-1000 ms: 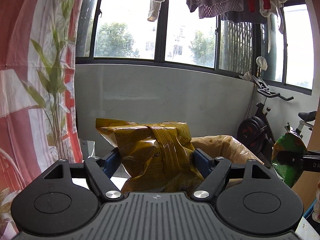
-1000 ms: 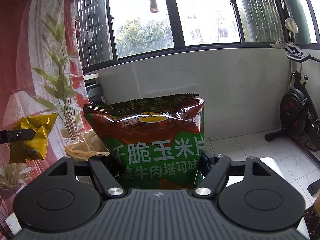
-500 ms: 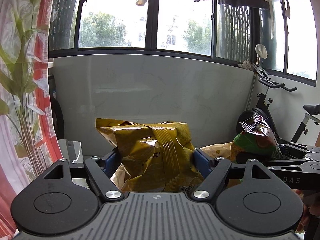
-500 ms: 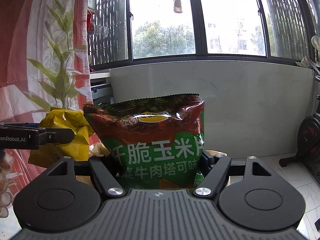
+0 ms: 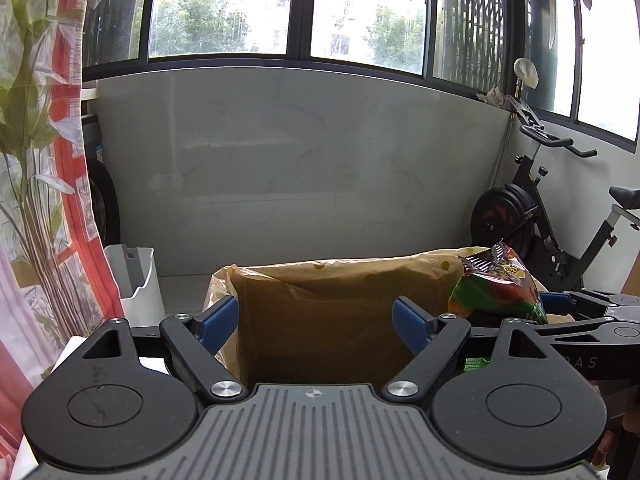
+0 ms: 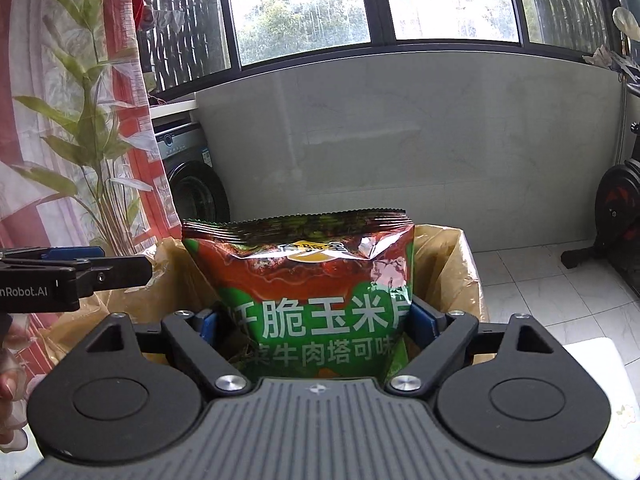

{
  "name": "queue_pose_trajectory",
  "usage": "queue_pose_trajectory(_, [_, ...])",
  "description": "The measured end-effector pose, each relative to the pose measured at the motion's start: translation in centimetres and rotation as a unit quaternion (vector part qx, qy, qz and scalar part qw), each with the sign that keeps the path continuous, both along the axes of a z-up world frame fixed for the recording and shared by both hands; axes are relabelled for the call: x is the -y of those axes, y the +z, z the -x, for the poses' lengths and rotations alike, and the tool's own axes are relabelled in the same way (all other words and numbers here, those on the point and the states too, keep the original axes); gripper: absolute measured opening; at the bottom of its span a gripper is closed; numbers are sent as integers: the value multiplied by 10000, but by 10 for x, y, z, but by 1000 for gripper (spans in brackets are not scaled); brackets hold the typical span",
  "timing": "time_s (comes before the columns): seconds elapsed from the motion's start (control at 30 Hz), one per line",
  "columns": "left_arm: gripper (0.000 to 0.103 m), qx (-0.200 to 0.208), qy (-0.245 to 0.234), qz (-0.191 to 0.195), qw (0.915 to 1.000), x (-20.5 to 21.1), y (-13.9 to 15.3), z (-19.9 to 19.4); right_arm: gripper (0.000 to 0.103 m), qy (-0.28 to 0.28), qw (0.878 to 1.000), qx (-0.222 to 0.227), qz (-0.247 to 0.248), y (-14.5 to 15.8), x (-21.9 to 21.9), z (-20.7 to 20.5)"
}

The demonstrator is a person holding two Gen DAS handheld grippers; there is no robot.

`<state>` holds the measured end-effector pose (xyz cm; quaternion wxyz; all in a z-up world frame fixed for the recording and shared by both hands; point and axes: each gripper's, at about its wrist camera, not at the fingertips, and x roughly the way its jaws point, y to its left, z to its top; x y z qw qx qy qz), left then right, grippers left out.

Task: Organize snacks
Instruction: 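Carry both bags over the box and open both grippers to drop them inside, then move both grippers back down to the snack pile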

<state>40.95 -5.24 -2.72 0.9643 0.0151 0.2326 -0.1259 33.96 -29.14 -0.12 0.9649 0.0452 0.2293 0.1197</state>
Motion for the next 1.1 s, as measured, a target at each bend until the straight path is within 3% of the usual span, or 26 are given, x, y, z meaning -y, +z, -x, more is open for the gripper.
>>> queue_pose_trajectory(0.1, [86, 54, 9, 21, 10000, -2, 9, 18, 90, -13, 10000, -25, 21, 1, 1, 7])
queue_pose_trajectory(0.23, [86, 139, 58, 2, 9999, -9, 15, 33, 101, -63, 9999, -81, 116, 5, 0, 13])
queue_pose_trajectory(0.37, [86, 187, 79, 39, 9998, -13, 24, 47, 103, -65, 9996, -167, 219, 6, -4, 16])
queue_pose_trajectory(0.47, [86, 232, 56, -33, 9997, -16, 28, 60, 103, 37, 9999, 129, -10, 12, -2, 31])
queue_pose_trajectory(0.73, [86, 197, -43, -40, 9998, -30, 30, 106, 103, -39, 9982, 310, -521, 19, 5, 90])
queue_pose_trajectory(0.93, [86, -103, -219, 27, 9997, -39, 6, 142, 103, -49, 9982, 214, -550, -3, 5, 139])
queue_pose_trajectory(1.1, [86, -626, -314, 182, 9974, -41, -33, 168, 103, -113, 9987, -92, -493, -36, 0, 172])
